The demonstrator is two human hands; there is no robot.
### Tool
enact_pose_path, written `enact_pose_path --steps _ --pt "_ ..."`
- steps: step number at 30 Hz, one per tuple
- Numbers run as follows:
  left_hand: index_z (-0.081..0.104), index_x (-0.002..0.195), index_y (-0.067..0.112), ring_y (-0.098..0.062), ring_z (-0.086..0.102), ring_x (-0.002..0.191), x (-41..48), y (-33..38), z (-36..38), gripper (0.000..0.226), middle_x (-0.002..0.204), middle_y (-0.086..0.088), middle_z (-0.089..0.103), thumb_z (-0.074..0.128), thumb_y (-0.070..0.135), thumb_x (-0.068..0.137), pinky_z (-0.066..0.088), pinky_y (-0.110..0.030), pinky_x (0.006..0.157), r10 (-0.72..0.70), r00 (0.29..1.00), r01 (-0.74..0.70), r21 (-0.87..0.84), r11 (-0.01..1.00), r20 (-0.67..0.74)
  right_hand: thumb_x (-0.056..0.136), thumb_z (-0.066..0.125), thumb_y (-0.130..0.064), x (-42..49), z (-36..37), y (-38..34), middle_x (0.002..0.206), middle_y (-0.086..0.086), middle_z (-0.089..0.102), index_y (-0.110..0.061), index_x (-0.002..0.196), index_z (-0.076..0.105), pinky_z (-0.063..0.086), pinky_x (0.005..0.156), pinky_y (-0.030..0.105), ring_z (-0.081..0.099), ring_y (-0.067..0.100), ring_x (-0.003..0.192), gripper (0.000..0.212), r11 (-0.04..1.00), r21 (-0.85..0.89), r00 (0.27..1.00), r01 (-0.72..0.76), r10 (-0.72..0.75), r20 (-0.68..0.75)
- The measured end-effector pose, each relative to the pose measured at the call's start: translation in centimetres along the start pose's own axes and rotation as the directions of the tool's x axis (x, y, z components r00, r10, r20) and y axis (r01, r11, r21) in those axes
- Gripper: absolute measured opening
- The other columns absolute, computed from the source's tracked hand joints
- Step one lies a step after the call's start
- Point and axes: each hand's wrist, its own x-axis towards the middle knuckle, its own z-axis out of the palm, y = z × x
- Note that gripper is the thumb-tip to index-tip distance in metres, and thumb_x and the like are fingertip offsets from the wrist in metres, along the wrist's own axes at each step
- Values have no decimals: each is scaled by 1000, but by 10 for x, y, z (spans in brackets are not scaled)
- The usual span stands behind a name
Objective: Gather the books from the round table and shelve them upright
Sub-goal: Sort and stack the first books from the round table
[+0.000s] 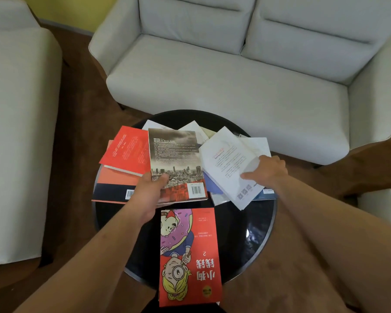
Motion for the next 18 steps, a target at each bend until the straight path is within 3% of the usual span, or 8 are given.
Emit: enact_pose_path --steps 2,3,5,8,11,13,15,18 --pt "41 143 17 -26 73 98 -13 7 -2 43 128 2 60 54 23 102 60 -39 83 37 999 -36 -31 999 40 63 78 -70 -4 2 6 122 8 53 -19 123 50 48 100 44 52 29 118 84 997 77 996 -33 26 88" --pt "44 139 17 -24 76 88 -20 8 -3 39 129 -1 62 54 23 102 62 -34 71 38 997 -34 -60 998 60 63 84 -64 -6 5 10 118 5 55 -17 119 53 51 97 43 56 27 114 79 984 171 989 -44 18 147" --pt "53 127 20 -22 77 78 -40 7 -8 25 119 -2 72 53 23 102 60 -34 63 39 994 -30 -85 996 98 70 90 -41 -16 10 19 113 0 65 -18 110 62 56 80 32 63 18 100 54 888 457 972 -56 -57 229" --pt "60 112 22 -24 76 82 -69 -18 -21 13 93 0 80 51 23 103 56 -34 68 5 993 -4 -5 1000 118 85 80 -25 -44 1 26 110 -6 70 -28 101 65 51 64 21 66 6 90 23 724 689 950 -11 -207 233" --pt "59 116 15 -30 76 89 -91 -66 -38 19 106 -13 76 51 24 102 59 -44 79 -57 990 45 96 994 132 95 67 -29 -77 -13 32 112 -5 72 -27 113 67 52 67 24 69 11 94 17 650 759 956 40 -247 161" --pt "60 110 19 -28 75 90 -103 -97 -43 13 106 -10 75 52 24 102 58 -41 84 -50 992 24 214 976 115 97 63 -31 -100 -14 40 114 -4 71 -23 121 65 54 70 28 69 17 99 25 624 780 974 38 -197 110" --pt "61 105 27 -14 71 92 -112 -121 -44 9 105 2 72 54 22 101 55 -30 77 26 996 -55 383 922 80 99 61 -32 -127 -10 50 114 -5 72 -22 122 63 55 69 27 70 17 98 25 583 812 977 29 -187 99" --pt "58 108 33 -16 63 105 -110 -144 -45 13 107 10 65 59 29 96 55 -37 87 120 986 -165 614 772 115 100 60 -28 -173 12 57 106 -6 76 -22 113 64 57 62 23 75 16 88 15 449 893 965 -39 -213 150"
